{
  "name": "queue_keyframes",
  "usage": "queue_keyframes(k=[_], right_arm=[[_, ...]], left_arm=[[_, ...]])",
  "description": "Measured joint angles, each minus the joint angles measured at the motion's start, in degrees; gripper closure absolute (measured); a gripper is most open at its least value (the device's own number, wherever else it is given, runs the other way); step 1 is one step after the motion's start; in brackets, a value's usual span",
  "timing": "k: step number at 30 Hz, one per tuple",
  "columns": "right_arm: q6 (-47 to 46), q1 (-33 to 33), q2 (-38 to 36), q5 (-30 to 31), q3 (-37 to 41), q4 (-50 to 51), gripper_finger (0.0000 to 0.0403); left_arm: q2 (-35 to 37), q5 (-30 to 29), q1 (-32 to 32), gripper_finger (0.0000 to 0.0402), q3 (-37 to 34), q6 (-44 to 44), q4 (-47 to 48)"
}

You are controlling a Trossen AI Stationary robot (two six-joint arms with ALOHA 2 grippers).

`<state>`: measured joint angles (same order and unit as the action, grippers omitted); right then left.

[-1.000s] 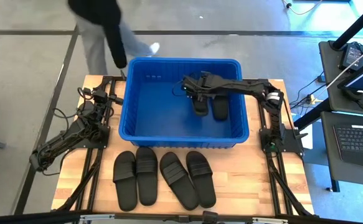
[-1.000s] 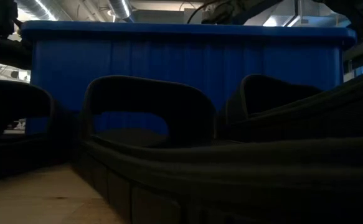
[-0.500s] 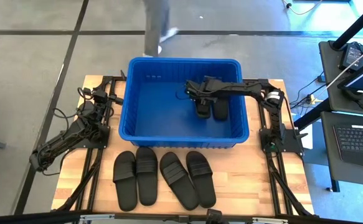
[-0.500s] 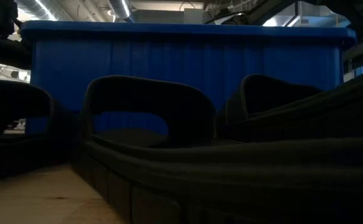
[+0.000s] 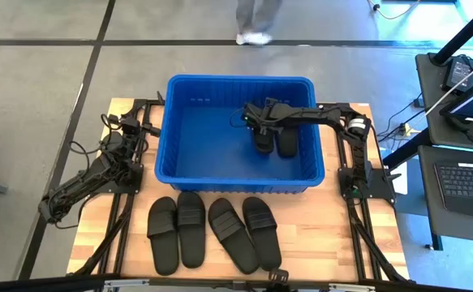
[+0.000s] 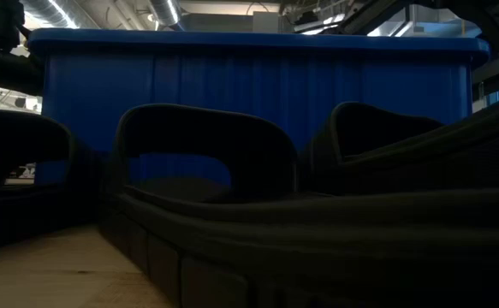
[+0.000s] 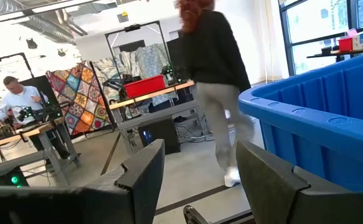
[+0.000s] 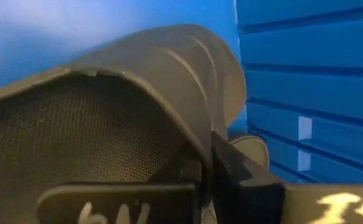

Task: Pick and place slides into bin
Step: Put the black slide into the blue organizer bin

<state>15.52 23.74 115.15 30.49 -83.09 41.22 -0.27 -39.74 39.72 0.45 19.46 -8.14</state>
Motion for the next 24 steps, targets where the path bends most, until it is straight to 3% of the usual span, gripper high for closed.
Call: queue_keyframes(k=[24], right_arm=[[-1.54,2.41,-0.02,-2.54,-0.04,0.23,0.039]], left_arm=[[0.0,-0.01,0.0,0.0207,0.0,0.0,0.0]])
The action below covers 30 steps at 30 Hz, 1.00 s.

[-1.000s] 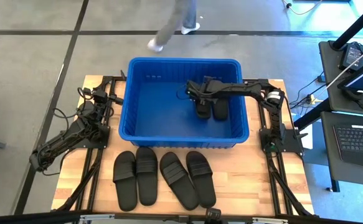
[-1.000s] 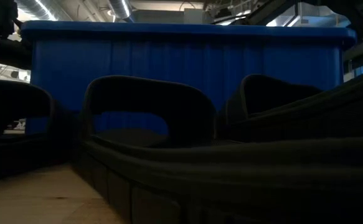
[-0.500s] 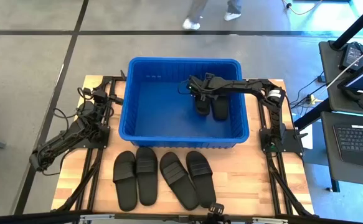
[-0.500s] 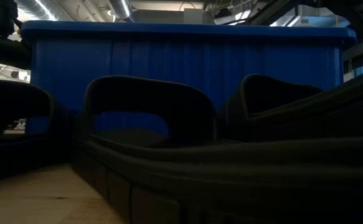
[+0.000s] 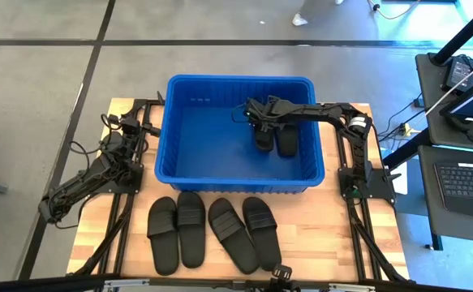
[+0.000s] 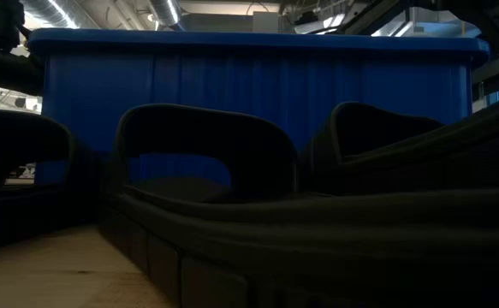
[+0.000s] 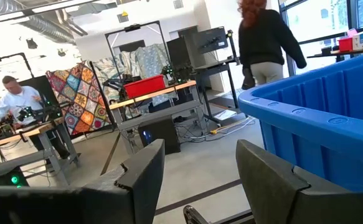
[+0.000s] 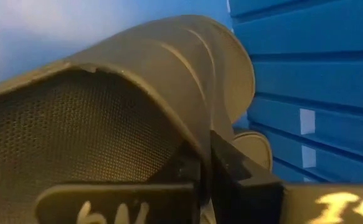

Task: Pick and place slides into bin
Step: Put the black slide into the blue organizer bin

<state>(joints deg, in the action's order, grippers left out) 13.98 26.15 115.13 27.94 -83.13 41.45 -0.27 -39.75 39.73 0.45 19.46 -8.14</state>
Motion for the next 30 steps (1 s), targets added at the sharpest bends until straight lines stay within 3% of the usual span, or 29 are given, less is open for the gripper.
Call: queue_keyframes(k=[12,30], right_arm=[[-1.76,0.28,0.2,-0.22,0.0,0.58,0.0387],[-1.45,0.39,0.35,-0.89,0.04,1.43,0.029]], left_arm=[[0.0,0.0,0.0,0.0207,0.0,-0.01,0.0],[0.0,0.0,0.0,0.0207,0.01,0.0,0.0]])
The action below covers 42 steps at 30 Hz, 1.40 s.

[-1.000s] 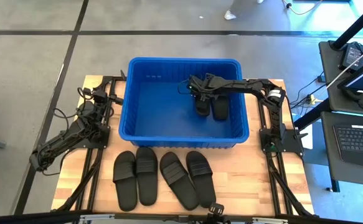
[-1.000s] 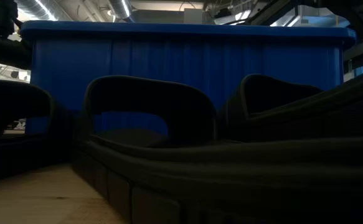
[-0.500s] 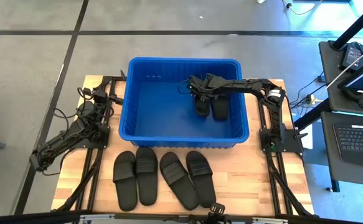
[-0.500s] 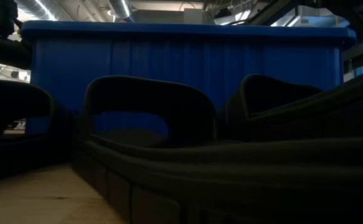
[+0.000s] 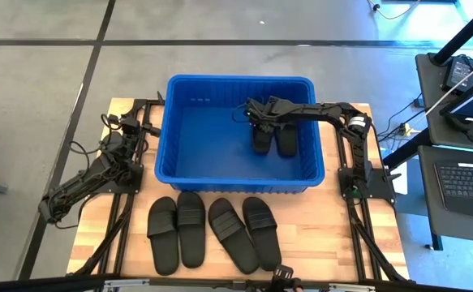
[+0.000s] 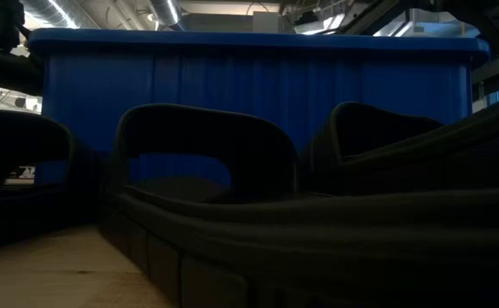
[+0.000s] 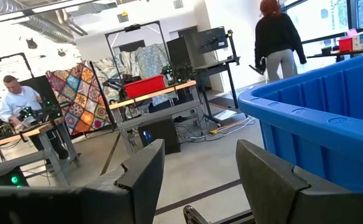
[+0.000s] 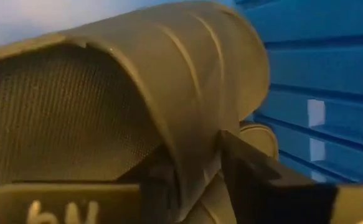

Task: Pick and place slides into bin
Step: Put the black slide into the blue organizer bin

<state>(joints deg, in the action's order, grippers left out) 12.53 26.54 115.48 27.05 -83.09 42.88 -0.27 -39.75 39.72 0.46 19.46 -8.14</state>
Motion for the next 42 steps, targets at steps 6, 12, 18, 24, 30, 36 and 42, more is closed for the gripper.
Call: queue_keyframes(k=[6,12,18,24,30,36,42], right_arm=[[0.12,0.03,0.02,-1.6,0.0,0.92,0.0226],[0.12,0.01,0.02,-1.69,-0.32,3.27,0.0174],[-0.02,0.01,0.07,-1.69,-2.8,6.32,0.015],[-0.04,-0.06,0.07,-1.76,-4.49,6.75,0.0147],[-0.2,-0.04,0.07,-10.95,-7.11,11.25,0.0147],[-1.79,-0.6,0.07,-12.25,-11.24,13.6,0.0147],[-0.28,-1.26,0.02,-17.02,-16.28,12.97,0.0147]], left_arm=[[0.0,0.0,0.01,0.0207,0.0,0.0,0.0],[0.0,0.01,0.0,0.0207,-0.01,0.0,0.0],[0.0,0.01,0.01,0.0207,-0.01,0.0,0.0],[0.0,0.02,0.01,0.0207,-0.01,0.0,0.0],[0.0,0.01,0.0,0.0207,0.0,0.01,0.0],[0.0,0.0,0.02,0.0207,-0.01,0.04,0.0],[0.0,0.02,0.01,0.0207,0.01,0.04,-0.01]])
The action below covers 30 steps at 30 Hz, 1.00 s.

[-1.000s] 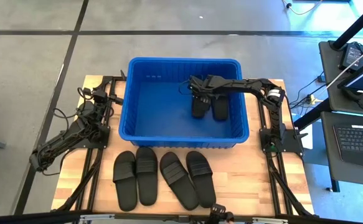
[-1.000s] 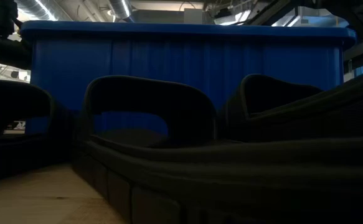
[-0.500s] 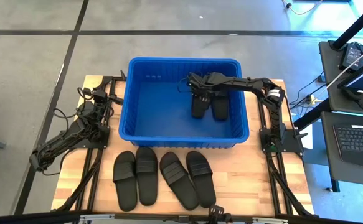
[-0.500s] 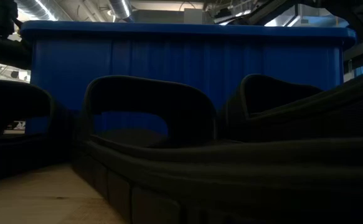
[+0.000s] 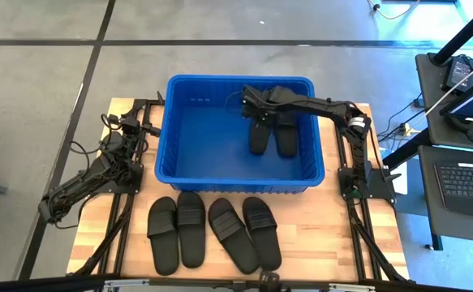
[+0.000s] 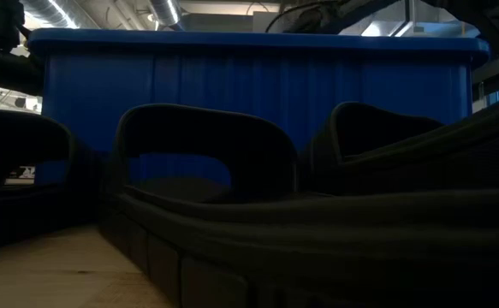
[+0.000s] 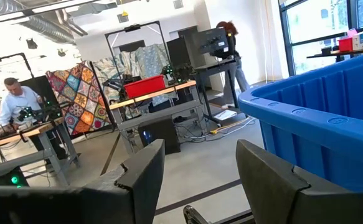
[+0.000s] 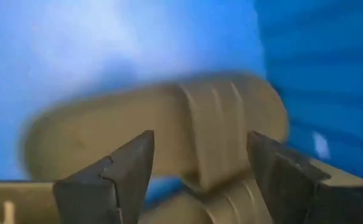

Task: Pick and place slides into bin
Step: Put the black slide into the blue organizer bin

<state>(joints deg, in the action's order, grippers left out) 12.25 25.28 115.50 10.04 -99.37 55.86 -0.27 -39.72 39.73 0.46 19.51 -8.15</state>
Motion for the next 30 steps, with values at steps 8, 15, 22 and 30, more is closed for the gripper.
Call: queue_keyframes(k=[8,15,22,30], right_arm=[[-0.12,0.02,0.77,-14.68,-0.37,-9.34,0.0147],[0.46,0.19,4.4,-14.66,-0.35,-9.14,0.0147],[1.78,0.39,7.46,-14.64,-0.28,-8.74,0.0147],[3.22,0.39,10.67,-14.3,-0.3,-7.22,0.0147]], left_arm=[[0.0,-0.01,-0.01,0.0207,-0.01,0.0,0.0],[0.0,0.0,-0.01,0.0207,-0.01,-0.04,0.01],[0.0,0.0,-0.01,0.0207,0.01,-0.39,0.01],[0.0,0.2,-0.01,0.0207,-0.01,-2.91,0.03]])
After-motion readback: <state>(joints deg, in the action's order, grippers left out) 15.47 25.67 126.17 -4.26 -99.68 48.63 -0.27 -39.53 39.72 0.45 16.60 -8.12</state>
